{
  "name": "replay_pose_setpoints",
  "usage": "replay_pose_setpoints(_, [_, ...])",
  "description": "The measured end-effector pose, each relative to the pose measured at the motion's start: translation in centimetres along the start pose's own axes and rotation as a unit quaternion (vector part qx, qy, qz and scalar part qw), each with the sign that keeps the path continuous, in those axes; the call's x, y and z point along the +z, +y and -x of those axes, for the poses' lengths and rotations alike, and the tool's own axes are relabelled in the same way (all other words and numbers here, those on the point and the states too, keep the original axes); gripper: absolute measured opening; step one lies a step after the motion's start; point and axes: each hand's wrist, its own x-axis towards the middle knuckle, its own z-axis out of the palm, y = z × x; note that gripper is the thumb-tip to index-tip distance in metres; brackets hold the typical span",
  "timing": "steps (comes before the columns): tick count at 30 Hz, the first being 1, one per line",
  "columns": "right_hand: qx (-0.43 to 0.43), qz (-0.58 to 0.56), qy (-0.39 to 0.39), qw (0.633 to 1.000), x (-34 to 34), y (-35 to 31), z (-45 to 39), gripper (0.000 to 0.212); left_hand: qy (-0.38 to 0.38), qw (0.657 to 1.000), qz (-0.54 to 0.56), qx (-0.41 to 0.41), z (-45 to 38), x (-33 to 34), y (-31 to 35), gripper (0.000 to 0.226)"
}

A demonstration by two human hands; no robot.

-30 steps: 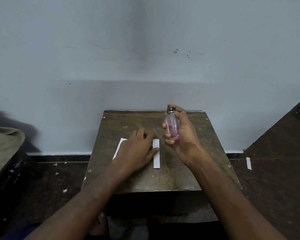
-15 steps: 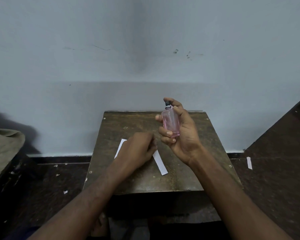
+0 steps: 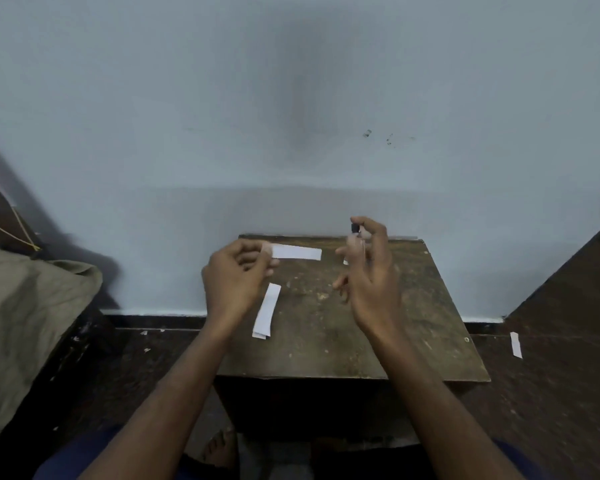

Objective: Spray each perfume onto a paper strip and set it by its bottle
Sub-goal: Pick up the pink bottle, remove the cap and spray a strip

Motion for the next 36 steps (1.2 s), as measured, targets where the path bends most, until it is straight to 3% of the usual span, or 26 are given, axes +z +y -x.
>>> replay_pose_setpoints(4, [-0.130,0.096,-0.013,0.987,0.8,-1.4,1.8,0.026,0.076,0.980,0.169,-0.073,0.8,-1.4,1.5,0.014])
replay_pose_setpoints(14, [-0.265,0.149,0.016,0.953,5.8,-0.8,-1.9,0.034,0.168,0.972,0.157,-0.046,-1.4,-0.3,0.7,0.013])
replay_pose_setpoints(21, [-0.283,0.128,0.048,0.949,5.3,-0.1,-4.3,0.026,0.164,0.971,0.172,-0.027,-3.5,-0.3,0.7,0.012])
replay_pose_setpoints(25, [-0.284,0.125,0.025,0.951,5.9,0.0,-3.3,0.028,0.196,0.961,0.195,-0.010,-3.2,-1.5,1.3,0.011])
replay_pose_setpoints(31, [-0.272,0.071,0.006,0.960,11.0,-3.1,-2.5,0.028,0.242,0.957,0.159,0.021,-1.8,-5.1,1.8,0.014])
replay_pose_setpoints(36, [-0.301,0.090,-0.024,0.949,14.7,-5.2,-1.7,0.030,0.296,0.946,0.128,0.028,-0.1,-8.2,1.9,0.011])
